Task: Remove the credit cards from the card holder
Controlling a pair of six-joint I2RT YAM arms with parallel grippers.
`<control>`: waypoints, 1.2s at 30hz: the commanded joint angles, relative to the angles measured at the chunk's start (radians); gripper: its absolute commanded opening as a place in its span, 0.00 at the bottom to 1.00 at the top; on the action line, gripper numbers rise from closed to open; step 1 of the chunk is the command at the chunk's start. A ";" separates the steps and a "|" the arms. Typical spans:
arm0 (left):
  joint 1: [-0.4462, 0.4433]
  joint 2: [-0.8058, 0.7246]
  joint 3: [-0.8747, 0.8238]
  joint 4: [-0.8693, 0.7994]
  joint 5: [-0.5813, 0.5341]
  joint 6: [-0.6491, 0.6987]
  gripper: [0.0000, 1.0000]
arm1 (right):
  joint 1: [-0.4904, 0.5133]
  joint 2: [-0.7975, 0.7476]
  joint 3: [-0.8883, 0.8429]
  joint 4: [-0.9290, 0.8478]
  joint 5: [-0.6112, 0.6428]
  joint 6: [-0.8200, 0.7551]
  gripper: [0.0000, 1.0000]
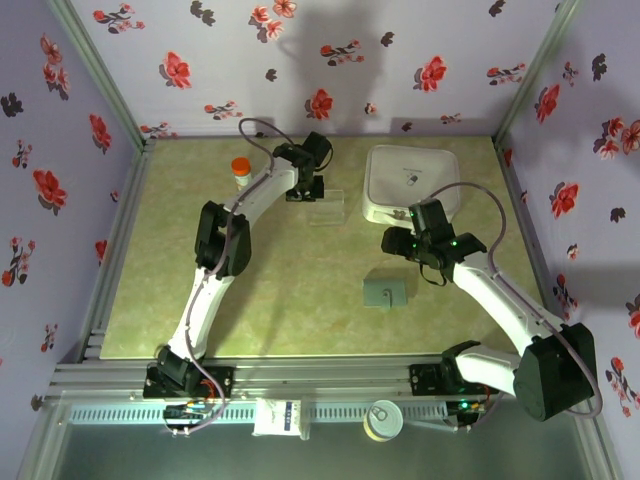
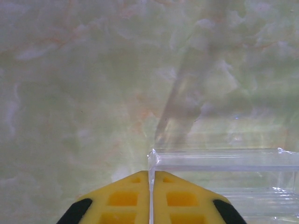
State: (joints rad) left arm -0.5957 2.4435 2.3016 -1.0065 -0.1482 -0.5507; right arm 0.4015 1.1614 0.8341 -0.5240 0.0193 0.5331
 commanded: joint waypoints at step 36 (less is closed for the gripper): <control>-0.002 -0.518 -0.590 0.300 0.082 0.045 0.27 | 0.148 -0.151 -0.212 -0.131 0.129 1.225 0.99</control>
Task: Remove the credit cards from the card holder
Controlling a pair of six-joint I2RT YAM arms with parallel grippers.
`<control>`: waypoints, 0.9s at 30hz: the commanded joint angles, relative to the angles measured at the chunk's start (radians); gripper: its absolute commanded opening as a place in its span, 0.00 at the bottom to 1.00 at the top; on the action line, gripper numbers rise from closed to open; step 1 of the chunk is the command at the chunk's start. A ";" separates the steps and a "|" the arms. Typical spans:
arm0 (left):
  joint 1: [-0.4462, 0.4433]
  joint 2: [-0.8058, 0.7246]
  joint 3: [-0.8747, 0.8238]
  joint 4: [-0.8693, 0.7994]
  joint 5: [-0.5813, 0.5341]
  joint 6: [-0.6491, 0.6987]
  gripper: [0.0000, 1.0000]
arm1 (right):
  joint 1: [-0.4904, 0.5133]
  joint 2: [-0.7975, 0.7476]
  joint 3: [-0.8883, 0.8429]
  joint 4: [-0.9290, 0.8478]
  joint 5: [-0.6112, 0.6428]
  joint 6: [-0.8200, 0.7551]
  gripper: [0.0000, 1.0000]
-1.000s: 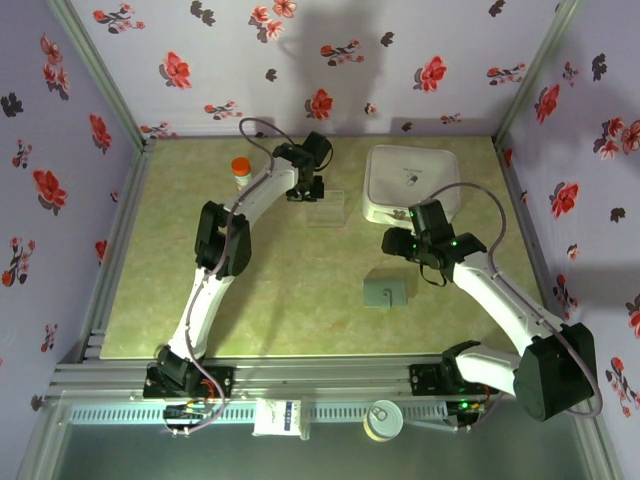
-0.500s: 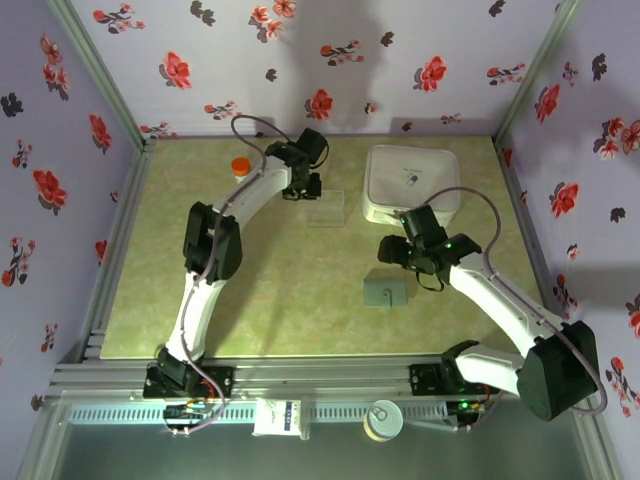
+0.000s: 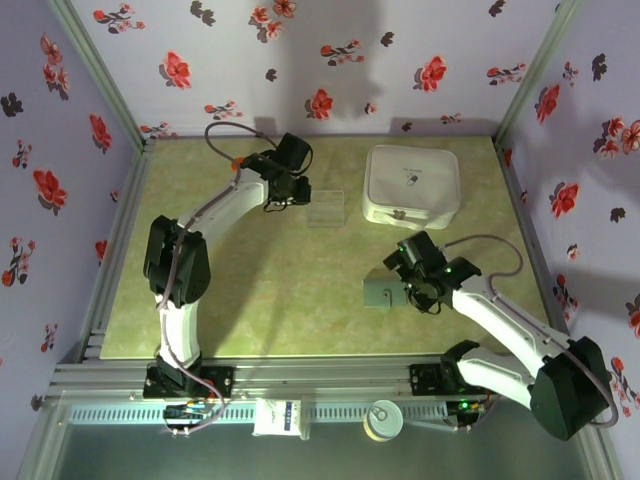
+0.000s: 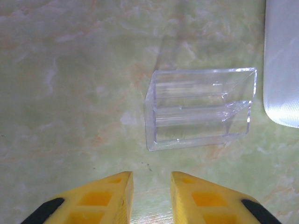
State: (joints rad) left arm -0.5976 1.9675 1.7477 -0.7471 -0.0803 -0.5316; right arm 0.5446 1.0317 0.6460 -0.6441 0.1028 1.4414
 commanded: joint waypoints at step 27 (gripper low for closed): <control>0.036 -0.110 -0.153 0.102 0.041 0.025 0.30 | -0.057 0.379 0.054 0.110 -0.195 0.496 0.91</control>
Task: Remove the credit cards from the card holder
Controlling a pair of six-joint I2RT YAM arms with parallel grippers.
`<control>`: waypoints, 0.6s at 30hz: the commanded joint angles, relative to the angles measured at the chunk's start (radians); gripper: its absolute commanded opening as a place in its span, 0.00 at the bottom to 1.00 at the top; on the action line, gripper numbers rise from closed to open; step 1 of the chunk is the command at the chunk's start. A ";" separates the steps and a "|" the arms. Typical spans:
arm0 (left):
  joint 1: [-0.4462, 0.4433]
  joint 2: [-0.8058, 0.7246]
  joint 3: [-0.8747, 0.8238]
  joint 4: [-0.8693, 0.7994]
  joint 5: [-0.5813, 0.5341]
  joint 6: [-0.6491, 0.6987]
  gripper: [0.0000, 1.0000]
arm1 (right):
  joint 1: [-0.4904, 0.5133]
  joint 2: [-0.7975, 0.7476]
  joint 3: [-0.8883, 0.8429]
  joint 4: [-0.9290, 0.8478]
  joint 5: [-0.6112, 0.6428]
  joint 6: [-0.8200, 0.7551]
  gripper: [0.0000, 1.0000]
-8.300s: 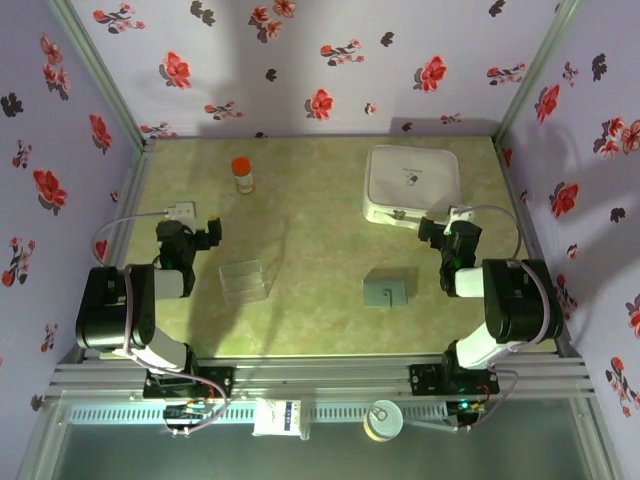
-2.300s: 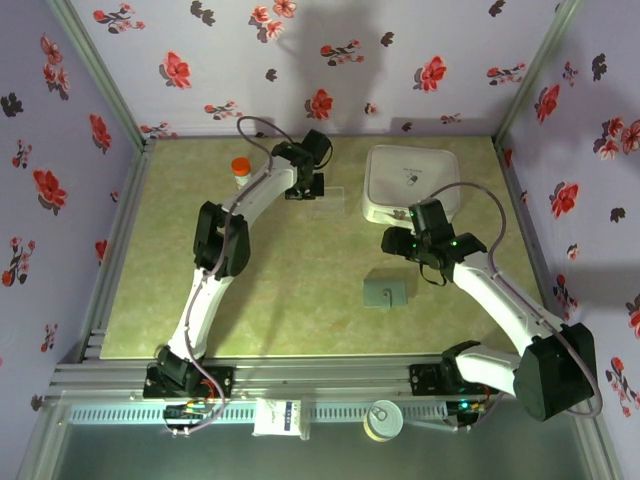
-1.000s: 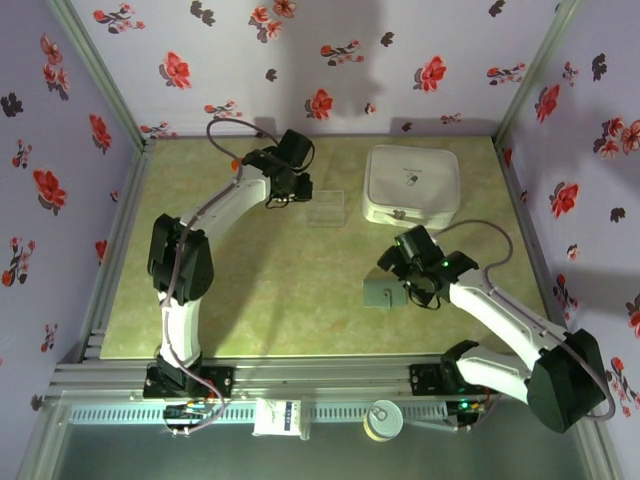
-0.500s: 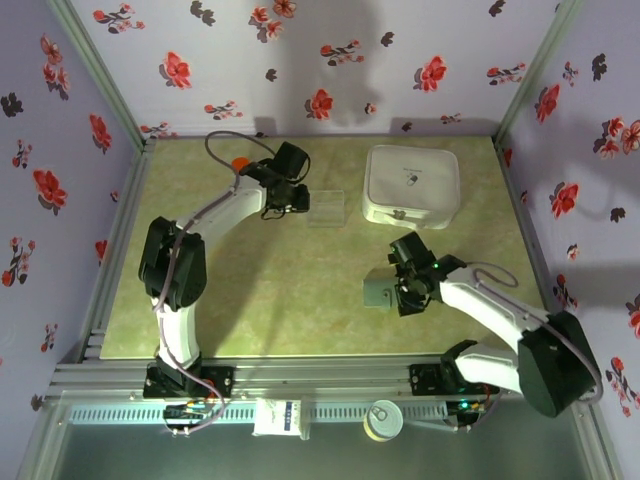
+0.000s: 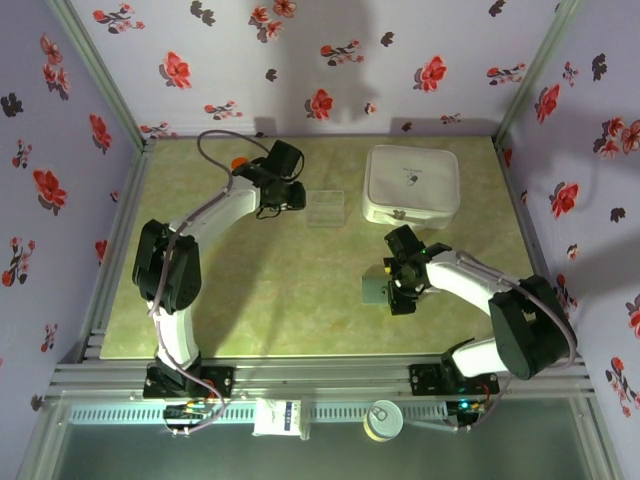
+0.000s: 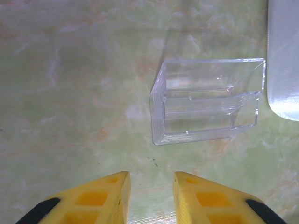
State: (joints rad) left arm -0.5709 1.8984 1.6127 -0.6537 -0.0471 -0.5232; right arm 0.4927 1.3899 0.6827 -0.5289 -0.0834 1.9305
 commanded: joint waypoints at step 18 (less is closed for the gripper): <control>0.029 -0.077 -0.080 0.026 0.005 0.017 0.30 | 0.026 0.095 0.129 -0.106 0.043 -0.360 0.68</control>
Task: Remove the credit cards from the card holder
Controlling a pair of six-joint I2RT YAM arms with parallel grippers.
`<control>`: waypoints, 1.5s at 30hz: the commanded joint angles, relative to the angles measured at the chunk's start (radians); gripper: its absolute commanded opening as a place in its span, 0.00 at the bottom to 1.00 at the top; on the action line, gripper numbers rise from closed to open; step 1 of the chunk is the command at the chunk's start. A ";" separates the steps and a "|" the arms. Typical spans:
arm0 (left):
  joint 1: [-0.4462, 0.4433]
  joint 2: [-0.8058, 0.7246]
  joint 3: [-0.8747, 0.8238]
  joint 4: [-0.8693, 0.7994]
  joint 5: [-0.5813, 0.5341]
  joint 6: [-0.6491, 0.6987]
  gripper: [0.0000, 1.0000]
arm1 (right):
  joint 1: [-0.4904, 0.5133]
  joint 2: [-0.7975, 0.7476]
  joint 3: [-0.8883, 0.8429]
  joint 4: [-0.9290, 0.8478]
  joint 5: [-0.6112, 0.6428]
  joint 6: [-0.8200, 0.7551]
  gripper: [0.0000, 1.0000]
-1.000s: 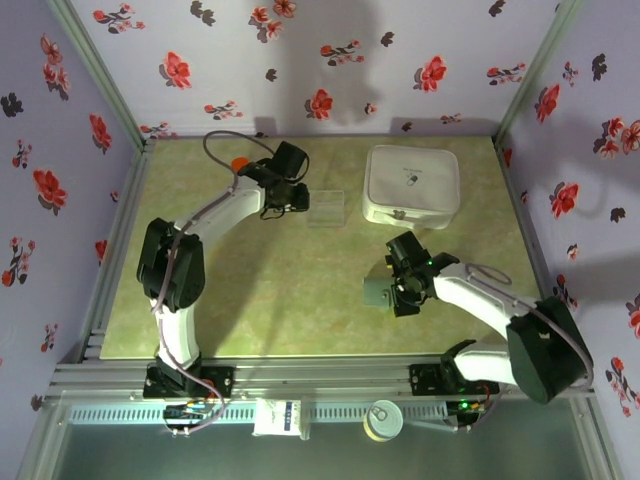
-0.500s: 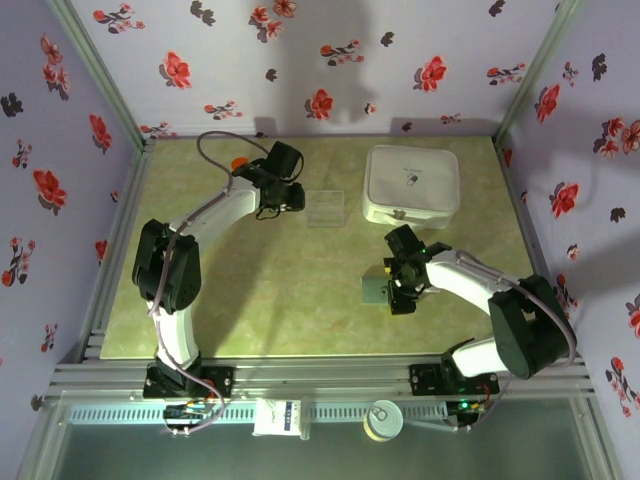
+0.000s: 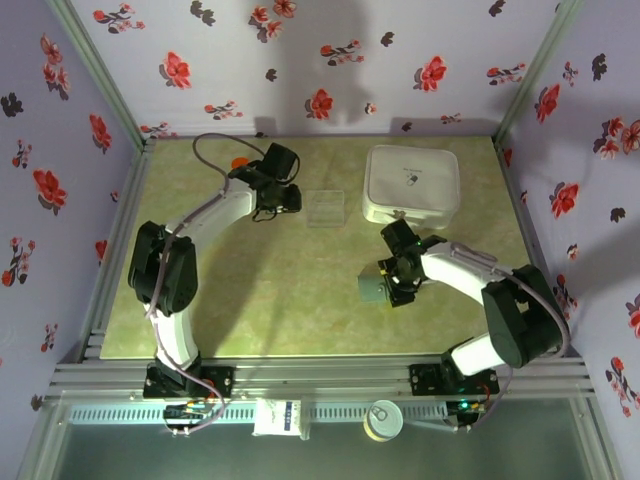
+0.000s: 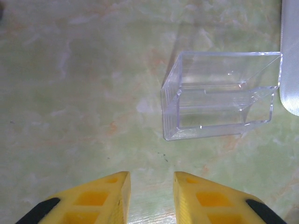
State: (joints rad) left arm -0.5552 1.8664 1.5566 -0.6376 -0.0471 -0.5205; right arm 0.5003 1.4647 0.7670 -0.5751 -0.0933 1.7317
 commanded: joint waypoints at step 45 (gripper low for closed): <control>-0.165 0.103 -0.322 0.484 0.642 -0.200 0.32 | 0.092 -0.190 -0.192 0.301 -0.075 -0.657 0.84</control>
State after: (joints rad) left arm -0.7155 1.9465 1.2053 -0.2020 0.5228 -0.6880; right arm 0.6102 1.3018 0.6109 -0.3767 -0.1181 1.0447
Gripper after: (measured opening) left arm 0.318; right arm 0.844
